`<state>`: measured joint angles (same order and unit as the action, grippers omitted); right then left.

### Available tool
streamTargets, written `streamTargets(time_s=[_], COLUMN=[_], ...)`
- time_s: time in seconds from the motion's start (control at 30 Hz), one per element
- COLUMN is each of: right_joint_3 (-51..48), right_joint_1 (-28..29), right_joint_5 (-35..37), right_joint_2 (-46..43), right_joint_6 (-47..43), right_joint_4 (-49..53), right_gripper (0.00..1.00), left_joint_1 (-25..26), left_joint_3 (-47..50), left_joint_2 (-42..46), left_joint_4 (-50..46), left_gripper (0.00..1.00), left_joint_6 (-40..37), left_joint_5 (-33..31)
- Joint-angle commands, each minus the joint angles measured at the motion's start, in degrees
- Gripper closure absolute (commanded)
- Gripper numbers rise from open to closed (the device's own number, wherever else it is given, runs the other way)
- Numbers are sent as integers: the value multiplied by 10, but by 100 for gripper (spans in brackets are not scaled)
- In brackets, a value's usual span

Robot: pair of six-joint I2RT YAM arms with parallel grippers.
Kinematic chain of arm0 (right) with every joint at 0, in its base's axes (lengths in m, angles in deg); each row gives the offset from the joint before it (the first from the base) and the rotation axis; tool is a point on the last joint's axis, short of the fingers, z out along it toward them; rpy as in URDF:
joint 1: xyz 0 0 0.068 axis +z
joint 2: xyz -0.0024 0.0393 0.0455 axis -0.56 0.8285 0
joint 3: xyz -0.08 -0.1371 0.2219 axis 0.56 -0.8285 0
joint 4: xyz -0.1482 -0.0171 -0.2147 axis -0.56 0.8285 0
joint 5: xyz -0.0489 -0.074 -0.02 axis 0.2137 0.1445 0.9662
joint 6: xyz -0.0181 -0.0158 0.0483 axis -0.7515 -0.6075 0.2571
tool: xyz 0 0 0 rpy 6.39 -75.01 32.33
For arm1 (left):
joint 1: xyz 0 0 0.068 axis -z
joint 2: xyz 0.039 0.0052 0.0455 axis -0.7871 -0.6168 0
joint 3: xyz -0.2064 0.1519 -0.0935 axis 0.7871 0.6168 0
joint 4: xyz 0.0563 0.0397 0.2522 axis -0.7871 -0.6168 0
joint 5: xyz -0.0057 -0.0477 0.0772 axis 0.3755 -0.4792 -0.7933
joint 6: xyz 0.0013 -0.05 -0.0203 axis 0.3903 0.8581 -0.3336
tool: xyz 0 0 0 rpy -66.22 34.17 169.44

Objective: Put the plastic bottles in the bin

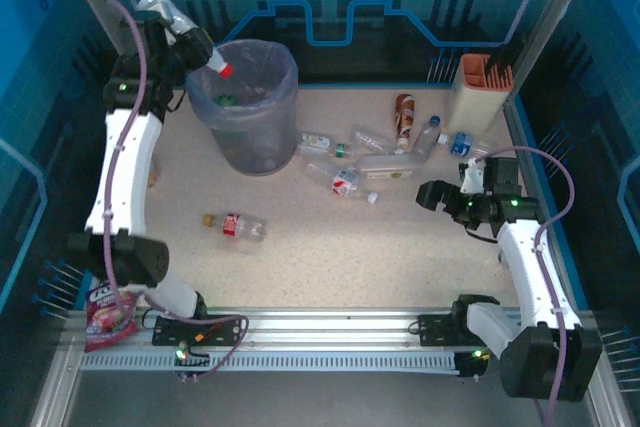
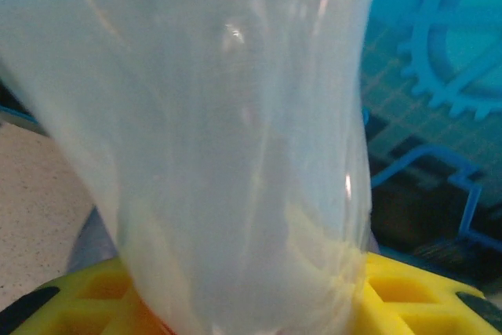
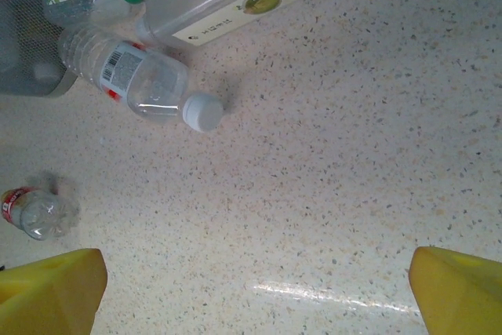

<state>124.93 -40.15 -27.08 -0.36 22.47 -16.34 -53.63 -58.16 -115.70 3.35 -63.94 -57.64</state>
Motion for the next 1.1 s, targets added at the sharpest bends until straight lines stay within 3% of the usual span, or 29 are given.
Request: streamTargets(time_s=[0.0,0.1,0.3,0.6,0.83,1.0,1.07], right_joint_3=[-8,-12,-7,-14,-4,-13,-15], right_joint_1=[-9,-9,-9,-9,-9,-9,-9], right_joint_5=[6,8,4,2,-1,-2,-2], right_joint_2=[-8,-10,6,6,8,1,0], right_joint_6=[-1,1,-5,-4,-6,-4,-4], right_joint_4=[20,17,16,10,15,13,13], right_gripper=[0,0,0,0,0,0,0], left_joint_1=[6,25,58,78,77,78,78], left_joint_3=[-100,-121,-60,26,41,38,33], left_joint_2=[-67,-107,-121,-145,-167,-165,-163], left_joint_4=[-107,-177,-185,-178,-172,-170,-170], left_gripper=[54,55,54,50,34,3,1], left_joint_6=[-89,-150,-215,-234,-239,-239,-239], left_joint_5=[76,50,28,-3,8,10,11])
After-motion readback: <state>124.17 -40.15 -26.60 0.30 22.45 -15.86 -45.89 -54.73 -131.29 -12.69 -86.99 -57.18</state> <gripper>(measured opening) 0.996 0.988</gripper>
